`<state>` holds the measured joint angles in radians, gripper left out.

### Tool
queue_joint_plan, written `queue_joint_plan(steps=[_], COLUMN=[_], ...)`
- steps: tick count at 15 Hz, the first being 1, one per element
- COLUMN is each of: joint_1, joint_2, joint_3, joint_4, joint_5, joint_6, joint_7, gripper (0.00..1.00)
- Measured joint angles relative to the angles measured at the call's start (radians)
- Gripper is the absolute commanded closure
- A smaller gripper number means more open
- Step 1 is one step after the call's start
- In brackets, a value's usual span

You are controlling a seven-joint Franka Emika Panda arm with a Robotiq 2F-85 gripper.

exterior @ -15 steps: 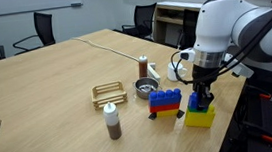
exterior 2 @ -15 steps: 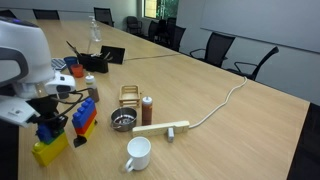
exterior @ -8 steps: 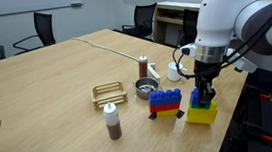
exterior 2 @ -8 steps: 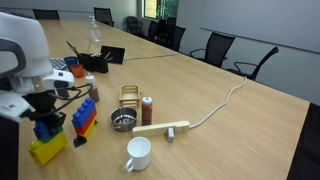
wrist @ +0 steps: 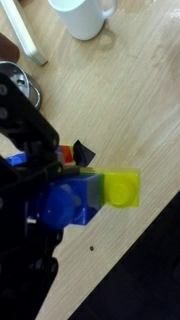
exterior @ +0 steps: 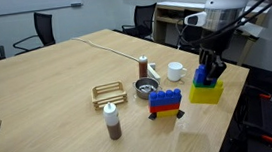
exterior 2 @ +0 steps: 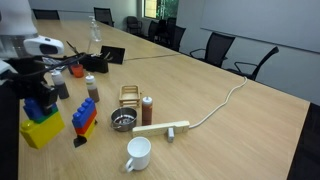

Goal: Stack the blocks on the table

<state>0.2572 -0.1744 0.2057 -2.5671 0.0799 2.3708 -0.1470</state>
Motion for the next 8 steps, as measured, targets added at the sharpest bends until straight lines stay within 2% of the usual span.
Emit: queue_joint_plan(steps=[4,8], joint_1=[0.000,0.002], joint_2=[-0.090,-0.072], joint_3=[0.001,0.009], joint_4=[0.072,0.171], joint_5=[-0.101,-0.196], joint_6=[-0.062,-0.067], joint_7=[0.000,-0.015], gripper=[0.89,0.89])
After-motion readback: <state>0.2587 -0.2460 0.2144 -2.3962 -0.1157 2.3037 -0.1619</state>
